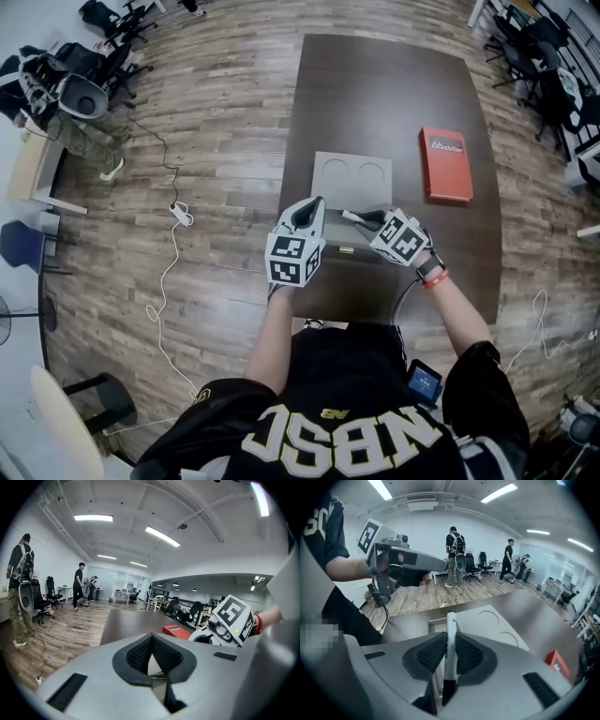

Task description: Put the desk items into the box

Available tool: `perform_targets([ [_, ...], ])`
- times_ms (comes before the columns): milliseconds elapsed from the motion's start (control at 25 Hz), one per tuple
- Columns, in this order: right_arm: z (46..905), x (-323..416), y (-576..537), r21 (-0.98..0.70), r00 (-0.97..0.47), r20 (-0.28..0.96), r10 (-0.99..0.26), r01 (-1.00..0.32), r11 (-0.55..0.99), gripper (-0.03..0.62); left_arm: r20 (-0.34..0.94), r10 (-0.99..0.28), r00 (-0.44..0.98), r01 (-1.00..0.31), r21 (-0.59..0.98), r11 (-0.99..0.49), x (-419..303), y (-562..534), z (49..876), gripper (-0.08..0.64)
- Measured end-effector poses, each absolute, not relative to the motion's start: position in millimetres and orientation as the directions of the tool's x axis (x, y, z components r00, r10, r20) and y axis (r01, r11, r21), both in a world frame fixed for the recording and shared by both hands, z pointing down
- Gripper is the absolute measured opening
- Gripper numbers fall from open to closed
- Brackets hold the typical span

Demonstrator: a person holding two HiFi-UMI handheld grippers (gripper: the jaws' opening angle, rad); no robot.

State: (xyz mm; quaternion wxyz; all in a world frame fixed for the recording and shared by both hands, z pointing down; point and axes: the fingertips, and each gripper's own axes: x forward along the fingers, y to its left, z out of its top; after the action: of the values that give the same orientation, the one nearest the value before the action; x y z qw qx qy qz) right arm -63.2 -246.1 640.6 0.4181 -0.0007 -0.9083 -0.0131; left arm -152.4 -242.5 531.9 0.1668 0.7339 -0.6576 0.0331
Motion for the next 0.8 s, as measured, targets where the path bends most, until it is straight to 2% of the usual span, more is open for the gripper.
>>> perform_targets([
  [280,667.7,-79.9,-231.1,0.007,-0.594,0.802,0.062,0.113,0.994,0.074,0.271,-0.957,0.104,-0.975,0.216,-0.045,-164.1,-230.4,536.4,0.008],
  [800,730.7,-105.5,-229.5,-0.038,-0.531,0.839,0.119,0.162,0.986,0.074,0.256,-0.965,0.057,-0.978,0.211,-0.002,-178.1,-220.9,550.9,0.008],
])
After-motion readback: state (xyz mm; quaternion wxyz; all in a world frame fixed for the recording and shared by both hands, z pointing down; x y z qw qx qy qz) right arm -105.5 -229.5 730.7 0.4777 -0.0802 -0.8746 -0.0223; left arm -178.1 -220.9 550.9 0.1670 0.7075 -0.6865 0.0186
